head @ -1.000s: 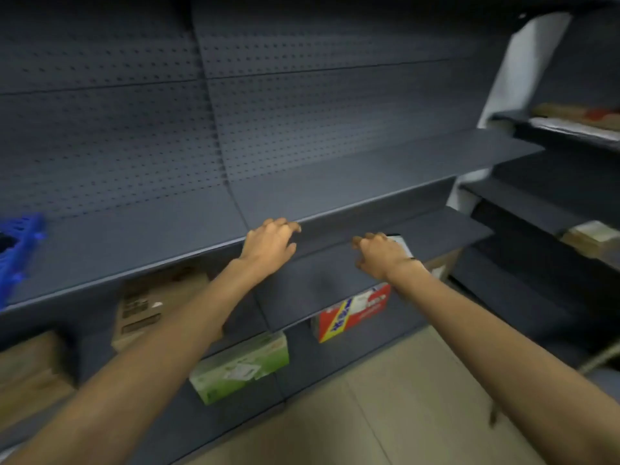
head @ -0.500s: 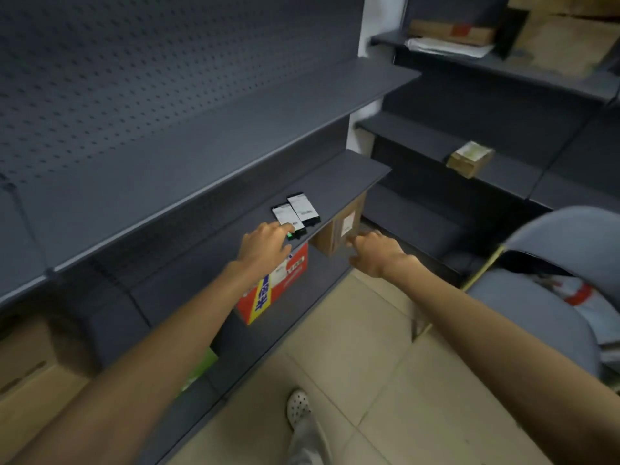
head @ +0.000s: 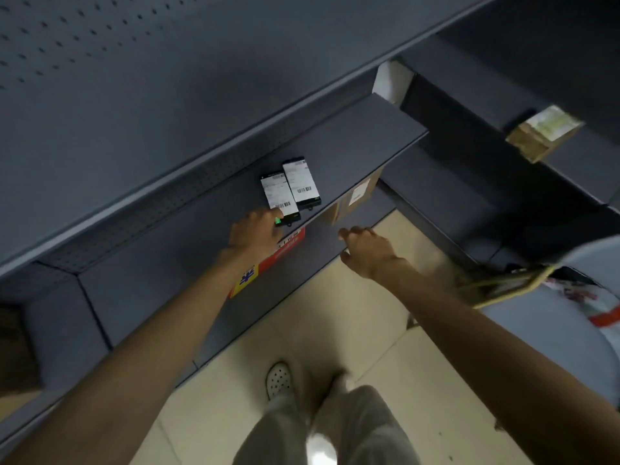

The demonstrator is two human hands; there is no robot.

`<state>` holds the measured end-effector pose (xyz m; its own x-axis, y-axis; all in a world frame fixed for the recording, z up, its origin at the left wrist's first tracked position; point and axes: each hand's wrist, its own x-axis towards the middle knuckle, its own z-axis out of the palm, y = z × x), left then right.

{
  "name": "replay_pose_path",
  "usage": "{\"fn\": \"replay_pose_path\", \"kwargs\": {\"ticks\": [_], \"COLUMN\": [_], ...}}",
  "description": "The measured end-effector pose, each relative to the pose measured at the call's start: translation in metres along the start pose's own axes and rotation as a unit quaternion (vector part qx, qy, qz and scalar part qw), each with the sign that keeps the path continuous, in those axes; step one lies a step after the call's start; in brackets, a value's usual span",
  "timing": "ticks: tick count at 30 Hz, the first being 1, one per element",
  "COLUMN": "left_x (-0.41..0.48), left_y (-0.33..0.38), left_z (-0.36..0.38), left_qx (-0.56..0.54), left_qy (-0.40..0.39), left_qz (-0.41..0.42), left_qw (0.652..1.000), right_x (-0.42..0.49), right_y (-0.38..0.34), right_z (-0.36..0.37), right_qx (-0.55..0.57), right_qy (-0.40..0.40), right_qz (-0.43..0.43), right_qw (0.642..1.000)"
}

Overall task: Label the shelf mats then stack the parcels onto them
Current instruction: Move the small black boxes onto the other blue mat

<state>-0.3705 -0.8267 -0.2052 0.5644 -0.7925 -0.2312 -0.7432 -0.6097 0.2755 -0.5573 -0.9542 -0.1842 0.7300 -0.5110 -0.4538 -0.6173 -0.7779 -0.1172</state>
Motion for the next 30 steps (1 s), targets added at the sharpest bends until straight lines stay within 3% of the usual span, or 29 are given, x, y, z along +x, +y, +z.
{"fn": "replay_pose_path", "kwargs": {"ticks": [9,20,24,30], "left_x": [0.084,0.158,0.173,0.170], "left_y": [0.028,0.021,0.016,0.006], "left_z": [0.051,0.132,0.156,0.181], "left_qx": [-0.048,-0.076,-0.061,-0.070], "left_qy": [-0.050,0.004,-0.022,-0.064], "left_qz": [-0.149,-0.198,-0.212,-0.265], "left_qw": [0.986,0.977,0.975,0.960], "right_x": [0.132,0.262,0.292,0.306], "right_y": [0.064,0.076,0.050,0.057], "right_z": [-0.005,0.042,0.062,0.097], "right_qx": [-0.017,0.022,0.008,-0.021], "right_qy": [-0.050,-0.054,-0.015,-0.044], "right_qz": [-0.088,-0.151,-0.200,-0.203], "right_qw": [0.995,0.987,0.980,0.978]}}
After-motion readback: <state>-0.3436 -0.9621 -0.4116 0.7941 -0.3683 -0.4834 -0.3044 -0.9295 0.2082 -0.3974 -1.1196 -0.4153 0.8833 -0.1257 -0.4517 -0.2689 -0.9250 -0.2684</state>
